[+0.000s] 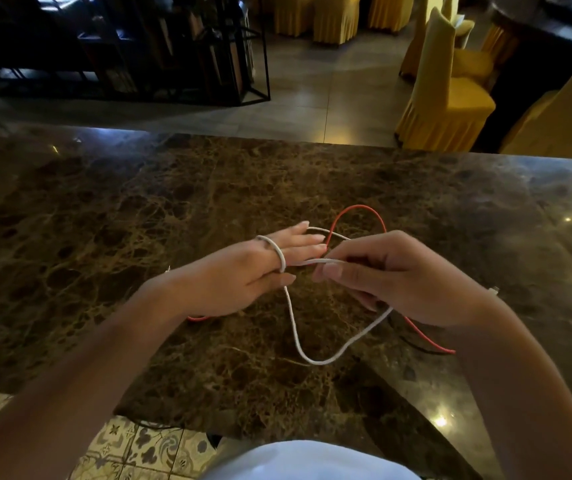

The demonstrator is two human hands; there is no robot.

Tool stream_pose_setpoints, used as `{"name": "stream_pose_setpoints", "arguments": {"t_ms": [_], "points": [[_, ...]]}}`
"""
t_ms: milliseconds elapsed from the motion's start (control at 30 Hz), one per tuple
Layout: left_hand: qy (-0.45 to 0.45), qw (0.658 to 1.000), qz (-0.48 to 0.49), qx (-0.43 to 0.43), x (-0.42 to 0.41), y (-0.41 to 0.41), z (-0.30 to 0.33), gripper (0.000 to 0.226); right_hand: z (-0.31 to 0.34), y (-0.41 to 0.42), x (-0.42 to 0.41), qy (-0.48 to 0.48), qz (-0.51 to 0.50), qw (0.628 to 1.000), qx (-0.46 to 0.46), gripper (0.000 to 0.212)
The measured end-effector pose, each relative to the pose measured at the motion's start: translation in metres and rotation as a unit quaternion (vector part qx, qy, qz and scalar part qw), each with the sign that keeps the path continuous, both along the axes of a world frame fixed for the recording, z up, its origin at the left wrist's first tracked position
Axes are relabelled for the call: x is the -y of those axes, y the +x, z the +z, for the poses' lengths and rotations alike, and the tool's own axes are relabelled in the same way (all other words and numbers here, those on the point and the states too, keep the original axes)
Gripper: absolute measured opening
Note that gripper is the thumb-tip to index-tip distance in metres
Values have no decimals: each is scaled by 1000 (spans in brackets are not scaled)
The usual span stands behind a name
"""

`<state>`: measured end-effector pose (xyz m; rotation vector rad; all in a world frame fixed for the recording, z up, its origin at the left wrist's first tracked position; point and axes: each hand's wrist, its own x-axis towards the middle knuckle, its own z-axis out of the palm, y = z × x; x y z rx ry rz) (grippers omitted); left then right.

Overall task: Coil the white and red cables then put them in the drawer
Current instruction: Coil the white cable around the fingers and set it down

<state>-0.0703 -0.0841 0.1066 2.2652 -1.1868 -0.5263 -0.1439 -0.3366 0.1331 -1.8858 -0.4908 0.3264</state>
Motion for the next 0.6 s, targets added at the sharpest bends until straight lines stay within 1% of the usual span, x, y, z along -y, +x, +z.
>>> {"name": "stream_pose_setpoints", "arguments": {"t_ms": [67, 133, 200, 300, 333, 400, 467, 500, 567, 600], "points": [[-2, 1000, 16, 13, 5, -1, -3, 60, 8, -5, -5, -40, 34, 999, 10, 24], [3, 1000, 15, 12, 12, -3, 0, 58, 10, -8, -12, -103, 61, 992, 39, 24], [-1, 1000, -3, -21, 19, -8, 3, 45, 13, -6, -13, -134, 54, 986, 79, 24], [33, 996, -40, -68, 25, -17, -3, 30, 23, 1, -3, -147, 50, 981, 114, 24], [46, 994, -63, -82, 26, -20, -5, 33, 27, 5, 0, -150, 51, 980, 122, 22], [52, 986, -117, -110, 29, -28, -4, 45, 32, 11, 6, -136, 52, 983, 109, 17], [78, 981, -128, -123, 33, -38, -5, 40, 32, 20, 9, -93, 79, 989, 77, 20], [93, 982, -121, -111, 35, -44, -8, 41, 29, 25, 9, -63, 102, 991, 61, 23], [102, 987, -99, -69, 34, -53, -4, 73, 19, 36, 7, 12, 143, 989, 32, 26], [79, 990, -92, -75, 33, -54, -1, 81, 11, 41, 6, 56, 156, 986, 16, 26]]}}
